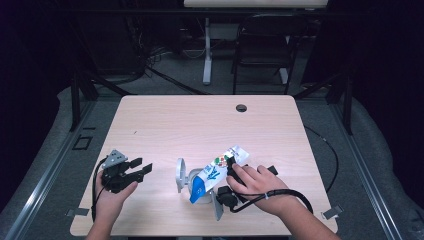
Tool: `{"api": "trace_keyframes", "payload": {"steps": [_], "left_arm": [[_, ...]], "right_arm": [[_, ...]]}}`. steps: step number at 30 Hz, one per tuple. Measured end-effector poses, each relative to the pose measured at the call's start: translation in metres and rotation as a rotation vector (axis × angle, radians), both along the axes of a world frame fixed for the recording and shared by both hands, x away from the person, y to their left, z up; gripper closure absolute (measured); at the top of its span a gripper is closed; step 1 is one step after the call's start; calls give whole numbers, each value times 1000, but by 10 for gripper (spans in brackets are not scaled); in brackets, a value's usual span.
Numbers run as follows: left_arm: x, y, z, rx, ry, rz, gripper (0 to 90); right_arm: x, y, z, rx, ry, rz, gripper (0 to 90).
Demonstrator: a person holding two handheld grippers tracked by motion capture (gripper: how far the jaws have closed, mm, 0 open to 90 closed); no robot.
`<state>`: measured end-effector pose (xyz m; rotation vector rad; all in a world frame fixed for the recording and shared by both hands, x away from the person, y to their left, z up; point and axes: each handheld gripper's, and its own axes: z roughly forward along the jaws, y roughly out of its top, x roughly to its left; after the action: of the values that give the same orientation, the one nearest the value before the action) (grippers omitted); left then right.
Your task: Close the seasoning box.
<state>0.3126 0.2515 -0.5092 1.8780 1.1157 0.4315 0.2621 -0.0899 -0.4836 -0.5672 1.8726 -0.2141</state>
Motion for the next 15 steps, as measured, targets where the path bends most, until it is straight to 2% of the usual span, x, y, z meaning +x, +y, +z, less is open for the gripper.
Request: {"api": "trace_keyframes", "payload": {"steps": [12, 15], "left_arm": [[0, 0, 0, -3, 0, 2, 505], [0, 0, 0, -1, -1, -1, 505]], "right_arm": [[-2, 0, 3, 2, 0, -4, 776], [-1, 0, 3, 9, -4, 10, 782]]}}
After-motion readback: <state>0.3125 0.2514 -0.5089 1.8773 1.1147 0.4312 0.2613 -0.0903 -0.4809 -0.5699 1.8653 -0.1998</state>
